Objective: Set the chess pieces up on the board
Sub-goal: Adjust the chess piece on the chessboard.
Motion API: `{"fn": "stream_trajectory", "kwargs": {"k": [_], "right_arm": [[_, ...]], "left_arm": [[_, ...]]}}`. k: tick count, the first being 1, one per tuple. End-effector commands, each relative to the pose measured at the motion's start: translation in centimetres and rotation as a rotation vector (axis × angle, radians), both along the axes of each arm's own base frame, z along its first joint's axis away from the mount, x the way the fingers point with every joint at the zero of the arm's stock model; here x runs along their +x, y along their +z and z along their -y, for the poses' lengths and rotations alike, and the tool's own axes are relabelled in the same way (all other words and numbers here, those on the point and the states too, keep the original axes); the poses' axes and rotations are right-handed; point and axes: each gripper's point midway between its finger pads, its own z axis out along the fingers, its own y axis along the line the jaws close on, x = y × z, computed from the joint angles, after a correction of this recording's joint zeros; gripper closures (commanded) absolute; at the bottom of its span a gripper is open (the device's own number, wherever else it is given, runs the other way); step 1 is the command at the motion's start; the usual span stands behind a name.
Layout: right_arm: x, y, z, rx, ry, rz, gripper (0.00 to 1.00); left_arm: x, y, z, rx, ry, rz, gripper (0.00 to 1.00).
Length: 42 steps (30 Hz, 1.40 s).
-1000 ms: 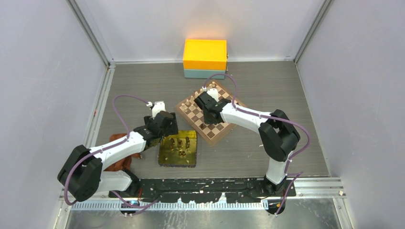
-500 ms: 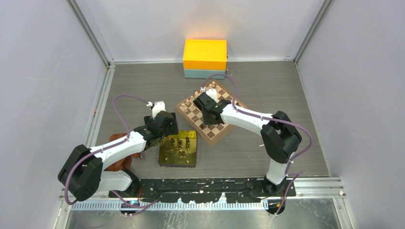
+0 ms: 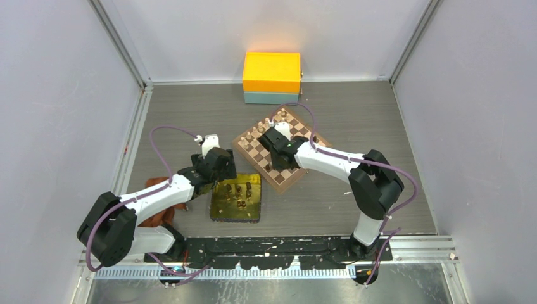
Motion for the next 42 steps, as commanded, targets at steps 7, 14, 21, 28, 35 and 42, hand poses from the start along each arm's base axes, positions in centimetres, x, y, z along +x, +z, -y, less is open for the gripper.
{"fn": "stream_trajectory", "kwargs": {"k": [7,14,21,28,35,42], "right_arm": [[-0.1,1.6,-0.7,0.045,-0.005,0.037,0.91],[-0.1,1.4,-0.8,0.040,-0.007,0.032,0.74],[0.1,1.7,-0.9,0.044,-0.005,0.039,0.67],[0.3,2.3,-1.0,0.044,-0.005,0.052,0.67],[0.2,1.7,-0.8,0.033,-0.006,0.042,0.67],[0.1,1.1,-0.7,0.023,-0.004,0.037,0.67]], "left_arm": [[1.0,1.2,0.6,-0.031,0.015,0.043,0.06],[0.9,1.2,0.6,-0.030,0.014,0.044,0.06],[0.9,1.1,0.6,-0.030,0.015,0.043,0.06],[0.9,1.0,0.5,-0.029,0.017,0.042,0.06],[0.8,0.9,0.4,-0.030,0.018,0.042,0.06],[0.8,0.9,0.5,-0.031,0.018,0.041,0.06]]}}
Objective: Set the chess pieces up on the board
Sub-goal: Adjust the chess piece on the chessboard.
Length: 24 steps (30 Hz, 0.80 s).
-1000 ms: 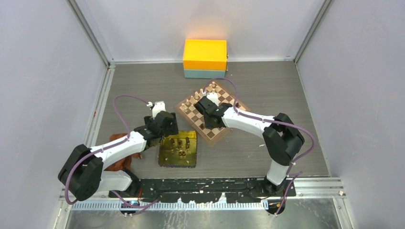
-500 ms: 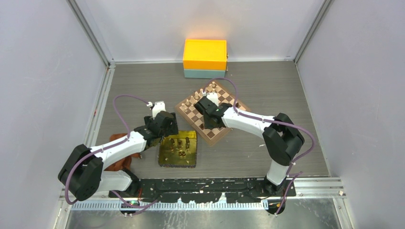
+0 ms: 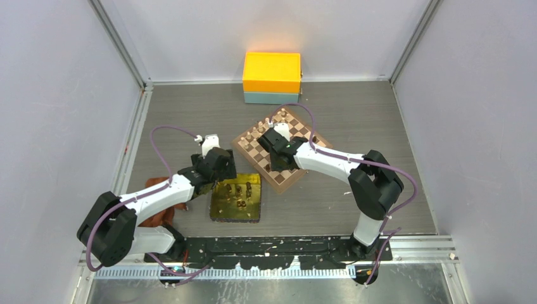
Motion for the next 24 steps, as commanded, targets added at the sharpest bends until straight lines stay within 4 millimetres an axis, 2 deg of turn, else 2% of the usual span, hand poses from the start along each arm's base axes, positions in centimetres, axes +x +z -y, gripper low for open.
{"fn": "stream_trajectory", "kwargs": {"k": [1,9,24], "right_arm": [[0.6,1.3,-0.5,0.026,-0.011,0.043,0.67],[0.5,1.0,-0.4,0.019,-0.006,0.037,0.67],[0.6,2.8,-0.9,0.038,0.015,0.063,0.67]], "left_arm": [[0.8,0.8,0.5,-0.031,0.018,0.040,0.06],[0.7,0.6,0.5,-0.029,0.018,0.036,0.06],[0.9,1.0,0.6,-0.031,0.014,0.043,0.06]]}}
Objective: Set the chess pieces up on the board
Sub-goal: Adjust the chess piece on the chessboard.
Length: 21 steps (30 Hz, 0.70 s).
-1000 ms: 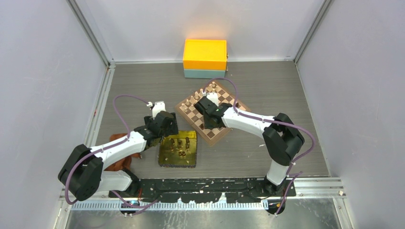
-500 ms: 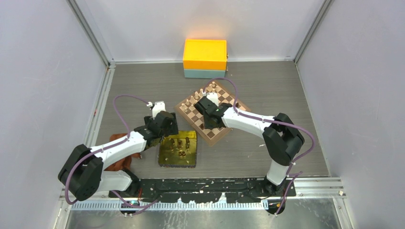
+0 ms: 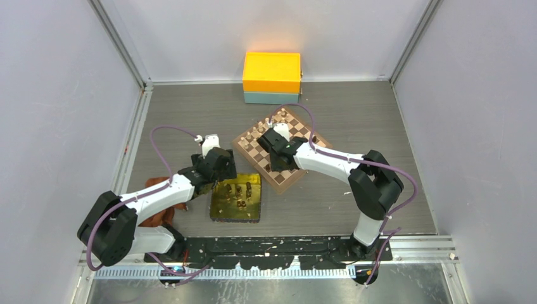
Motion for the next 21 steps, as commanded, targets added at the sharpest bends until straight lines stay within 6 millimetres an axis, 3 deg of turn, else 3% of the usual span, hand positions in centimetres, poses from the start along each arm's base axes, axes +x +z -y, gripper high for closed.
{"fn": "stream_trajectory", "kwargs": {"k": [1,21], "right_arm": [[0.7,2.9,-1.0,0.042,0.010,0.063,0.67],[1.2,4.1,-3.3,0.058,0.059,0.076,0.67]], "left_arm": [[0.9,1.1,0.6,-0.030,0.013,0.044,0.06],[0.9,1.3,0.6,-0.030,0.014,0.048,0.06]]}}
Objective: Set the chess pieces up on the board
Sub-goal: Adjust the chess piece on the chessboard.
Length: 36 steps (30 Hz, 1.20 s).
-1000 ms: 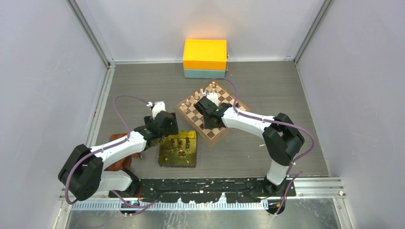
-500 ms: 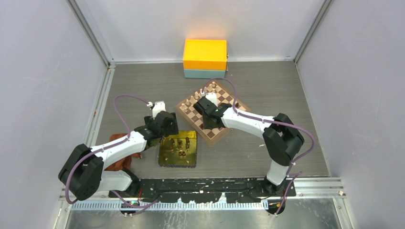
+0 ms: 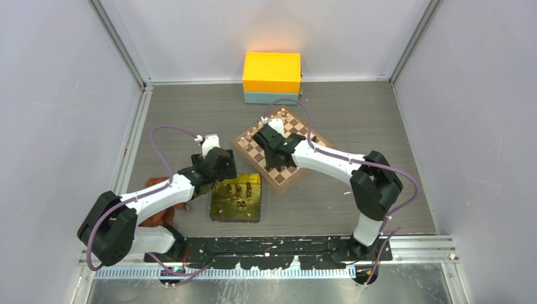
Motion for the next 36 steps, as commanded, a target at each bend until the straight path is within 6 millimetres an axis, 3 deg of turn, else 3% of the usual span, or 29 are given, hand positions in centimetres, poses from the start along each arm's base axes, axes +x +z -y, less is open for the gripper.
{"fn": "stream_trajectory", "kwargs": {"k": [1,15,36], "right_arm": [[0.8,2.1,-1.7,0.034,0.025,0.044,0.67],[1.1,1.0,-3.5,0.035,0.052,0.020,0.67],[1.0,-0.4,-4.0,0.028,0.059,-0.005,0.70]], "left_arm": [[0.9,1.3,0.6,-0.029,0.015,0.047,0.06],[0.8,1.3,0.4,-0.032,0.017,0.049,0.06],[0.7,1.0,0.4,-0.032,0.020,0.047,0.06]]}}
